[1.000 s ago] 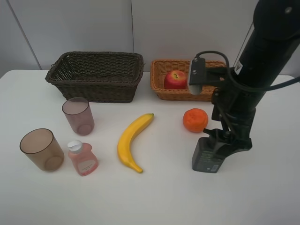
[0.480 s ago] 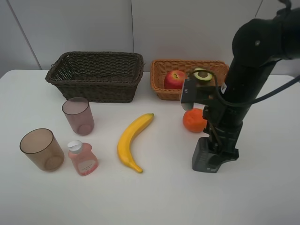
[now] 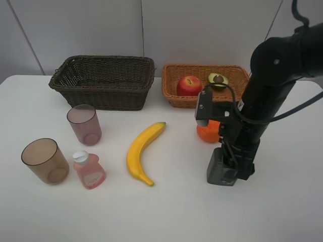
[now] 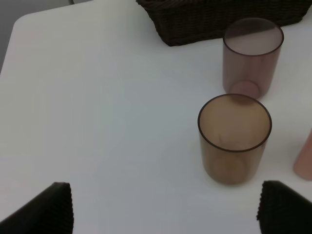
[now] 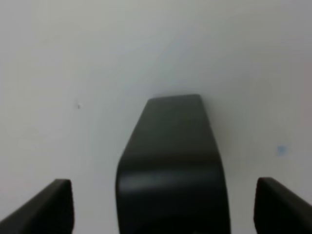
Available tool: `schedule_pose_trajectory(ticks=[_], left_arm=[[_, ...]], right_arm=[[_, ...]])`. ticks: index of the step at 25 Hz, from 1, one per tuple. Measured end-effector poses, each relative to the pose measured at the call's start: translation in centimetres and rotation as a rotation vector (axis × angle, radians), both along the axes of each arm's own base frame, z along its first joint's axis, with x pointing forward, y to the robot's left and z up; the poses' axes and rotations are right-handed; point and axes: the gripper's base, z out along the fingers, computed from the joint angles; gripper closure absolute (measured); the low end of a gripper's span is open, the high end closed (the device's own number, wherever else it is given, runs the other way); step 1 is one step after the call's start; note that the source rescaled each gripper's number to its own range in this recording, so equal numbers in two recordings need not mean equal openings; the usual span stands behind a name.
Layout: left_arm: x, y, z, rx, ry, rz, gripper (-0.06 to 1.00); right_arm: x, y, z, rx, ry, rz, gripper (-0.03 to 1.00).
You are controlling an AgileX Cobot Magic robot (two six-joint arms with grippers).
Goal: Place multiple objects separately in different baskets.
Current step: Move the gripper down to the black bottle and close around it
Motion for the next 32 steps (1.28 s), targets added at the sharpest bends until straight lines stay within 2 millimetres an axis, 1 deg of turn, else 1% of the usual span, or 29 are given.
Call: schedule_pose_trajectory(ticks=[3, 6, 7, 8, 28, 32], left_arm=[[0.0, 0.0, 0.0, 0.0, 0.0, 0.0, -0.05], [0.0, 0.0, 0.0, 0.0, 0.0, 0.0, -0.05], [0.0, 0.0, 0.0, 0.0, 0.0, 0.0, -0.05], [0.0, 0.0, 0.0, 0.0, 0.0, 0.0, -0.05], [0.0, 0.0, 0.0, 0.0, 0.0, 0.0, -0.05], [0.0, 0.0, 0.0, 0.0, 0.0, 0.0, -0.05]], right_arm=[[0.04, -0.07, 0.0, -0.008, -0.005, 0.007, 0.54], [0.08, -0.16, 0.0, -0.018, -0.01, 0.016, 0.75], [0.1, -0.18, -0.01, -0.02, -0.011, 0.018, 0.84], [0.08, -0.19, -0.01, -0.022, -0.01, 0.019, 0.86], [-0.12, -0.32, 0.01, -0.036, 0.014, 0.02, 0.86], [0.0, -0.24, 0.72, -0.058, 0.052, 0.021, 0.86]])
